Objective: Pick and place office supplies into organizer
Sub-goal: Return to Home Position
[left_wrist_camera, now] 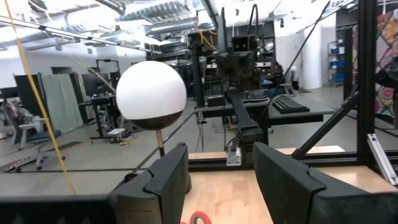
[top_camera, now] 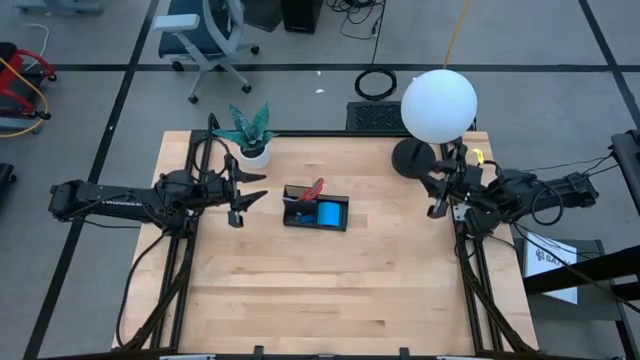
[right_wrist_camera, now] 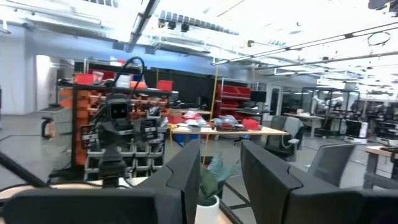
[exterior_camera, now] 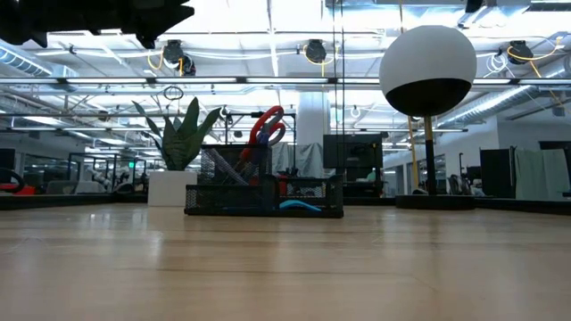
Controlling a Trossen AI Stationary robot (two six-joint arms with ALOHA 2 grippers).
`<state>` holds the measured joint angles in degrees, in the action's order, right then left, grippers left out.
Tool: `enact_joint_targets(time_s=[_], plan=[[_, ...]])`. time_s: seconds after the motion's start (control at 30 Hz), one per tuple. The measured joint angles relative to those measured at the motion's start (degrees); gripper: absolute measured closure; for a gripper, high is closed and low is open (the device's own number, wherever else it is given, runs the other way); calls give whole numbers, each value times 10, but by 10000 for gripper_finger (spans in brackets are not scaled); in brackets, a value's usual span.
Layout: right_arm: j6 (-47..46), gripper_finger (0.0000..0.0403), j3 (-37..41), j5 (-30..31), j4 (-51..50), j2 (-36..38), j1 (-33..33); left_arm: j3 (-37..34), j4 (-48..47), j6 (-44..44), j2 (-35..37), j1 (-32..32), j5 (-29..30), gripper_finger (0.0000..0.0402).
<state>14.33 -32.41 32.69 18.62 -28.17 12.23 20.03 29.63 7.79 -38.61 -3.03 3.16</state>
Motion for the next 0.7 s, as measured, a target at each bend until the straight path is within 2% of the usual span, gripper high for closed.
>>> enact_joint_targets(time_s=[0.2,0.37,0.43,0.53,0.7], plan=[[-15,298,4,-43,-8,2,-36,0,0,0,0,0,3,213],[-30,298,4,-49,-22,2,-59,0,0,4,0,0,4,213],[-31,298,4,-75,-22,4,-63,0,0,5,0,0,4,213],[-30,298,4,-105,-22,16,-64,0,0,5,2,0,4,213],[-25,298,37,-104,13,60,-64,0,-6,5,17,0,4,213]])
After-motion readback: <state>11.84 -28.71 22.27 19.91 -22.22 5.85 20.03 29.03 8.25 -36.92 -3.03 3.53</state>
